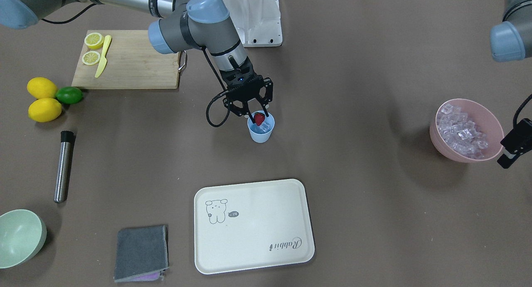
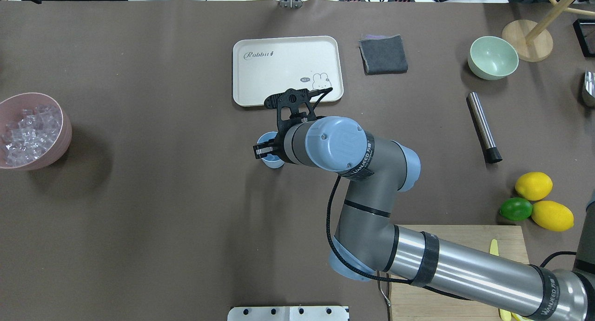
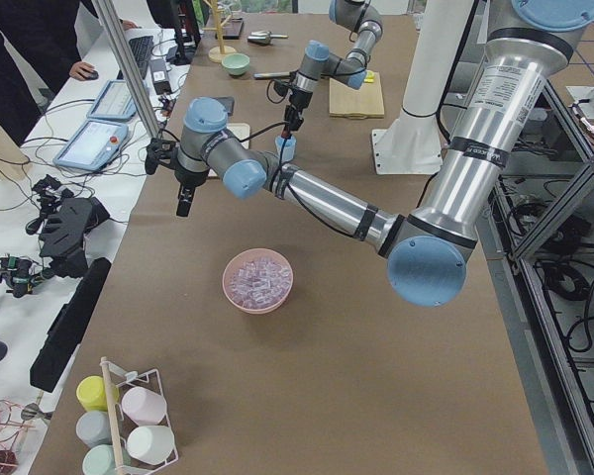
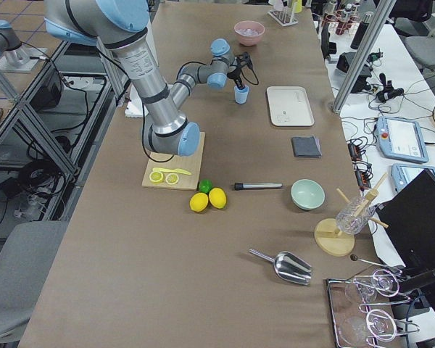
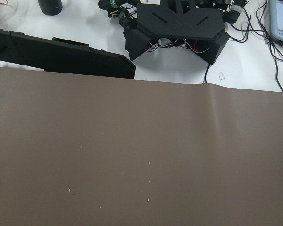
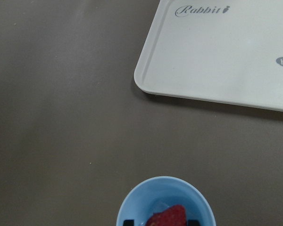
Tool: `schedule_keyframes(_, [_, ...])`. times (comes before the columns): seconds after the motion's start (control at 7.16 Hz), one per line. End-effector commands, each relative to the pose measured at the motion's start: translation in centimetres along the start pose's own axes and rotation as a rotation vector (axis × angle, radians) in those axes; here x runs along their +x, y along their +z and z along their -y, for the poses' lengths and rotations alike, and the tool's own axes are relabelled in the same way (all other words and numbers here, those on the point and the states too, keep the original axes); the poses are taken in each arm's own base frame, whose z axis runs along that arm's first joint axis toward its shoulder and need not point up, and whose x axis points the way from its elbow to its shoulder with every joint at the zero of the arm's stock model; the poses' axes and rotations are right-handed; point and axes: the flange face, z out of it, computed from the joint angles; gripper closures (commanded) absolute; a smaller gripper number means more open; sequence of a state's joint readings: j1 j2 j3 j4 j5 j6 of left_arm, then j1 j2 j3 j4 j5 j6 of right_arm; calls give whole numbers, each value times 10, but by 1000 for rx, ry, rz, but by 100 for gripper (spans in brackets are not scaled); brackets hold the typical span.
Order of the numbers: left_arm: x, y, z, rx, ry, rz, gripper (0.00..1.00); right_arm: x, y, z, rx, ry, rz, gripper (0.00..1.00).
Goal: Mash ice and strawberries in cup
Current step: 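Open the right gripper to drop the strawberry into the blue cup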
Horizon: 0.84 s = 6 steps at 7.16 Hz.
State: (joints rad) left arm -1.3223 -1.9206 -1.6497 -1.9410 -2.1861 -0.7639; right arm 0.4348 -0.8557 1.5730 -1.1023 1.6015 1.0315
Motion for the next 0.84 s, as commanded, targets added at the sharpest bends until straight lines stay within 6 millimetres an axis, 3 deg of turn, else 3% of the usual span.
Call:
schedule_keyframes(0.0, [-2, 3, 1, -2, -2, 3, 2, -3, 3, -3, 2, 8, -5, 0])
schedule_keyframes(0.14, [-2, 3, 1, -3, -3, 3, 2, -2, -2, 7, -2, 13, -22, 0])
schedule_keyframes(0.28, [-1, 2, 1, -3, -2, 1, 2, 10, -22, 36, -37, 38, -102, 0])
schedule_keyframes(0.42, [-1, 2, 1, -3, -2, 1, 2, 34, -56, 70, -65, 79, -165, 0])
schedule_keyframes(0.56, [-1, 1, 1, -1, 0, -1, 2, 79, -88, 115, -122, 123, -188, 0])
schedule_keyframes(0.7, [0, -3, 4, 6, -2, 1, 2, 137, -124, 160, -199, 150, -180, 0])
